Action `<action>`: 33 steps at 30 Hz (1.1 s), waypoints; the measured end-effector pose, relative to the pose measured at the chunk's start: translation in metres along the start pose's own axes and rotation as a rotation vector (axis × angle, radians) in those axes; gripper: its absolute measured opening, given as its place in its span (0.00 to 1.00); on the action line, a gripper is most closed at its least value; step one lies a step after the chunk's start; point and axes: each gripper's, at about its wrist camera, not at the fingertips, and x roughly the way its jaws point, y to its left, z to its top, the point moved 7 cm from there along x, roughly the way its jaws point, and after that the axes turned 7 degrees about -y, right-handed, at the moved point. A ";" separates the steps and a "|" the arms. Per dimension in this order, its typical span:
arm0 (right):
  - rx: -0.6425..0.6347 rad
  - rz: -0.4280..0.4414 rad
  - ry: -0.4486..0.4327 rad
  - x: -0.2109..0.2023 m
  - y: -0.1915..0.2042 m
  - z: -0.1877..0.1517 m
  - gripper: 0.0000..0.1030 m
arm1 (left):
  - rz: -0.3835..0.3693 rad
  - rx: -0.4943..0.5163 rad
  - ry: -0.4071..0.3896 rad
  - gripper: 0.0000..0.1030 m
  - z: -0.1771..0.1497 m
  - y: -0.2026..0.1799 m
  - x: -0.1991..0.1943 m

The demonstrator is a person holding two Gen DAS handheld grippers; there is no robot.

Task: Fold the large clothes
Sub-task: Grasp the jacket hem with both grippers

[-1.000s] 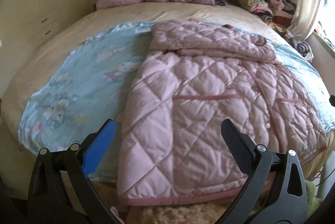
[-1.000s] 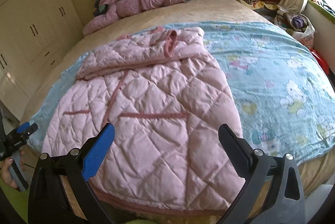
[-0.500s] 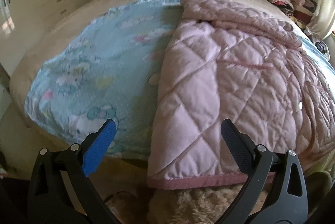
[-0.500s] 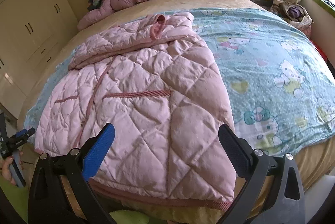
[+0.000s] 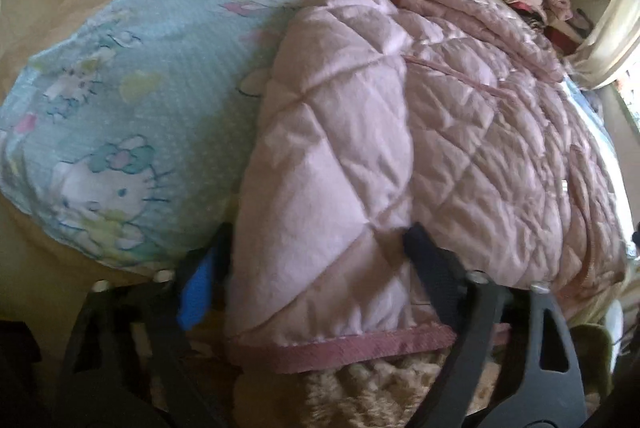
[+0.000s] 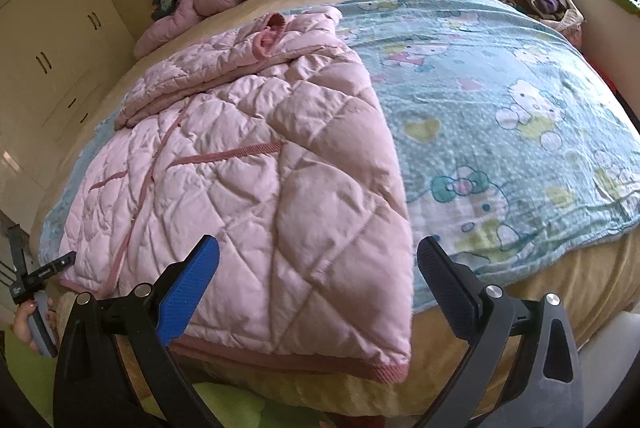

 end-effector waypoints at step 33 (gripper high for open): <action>0.051 0.222 0.049 -0.016 -0.001 -0.034 0.16 | -0.088 0.024 -0.056 0.13 0.006 -0.020 -0.023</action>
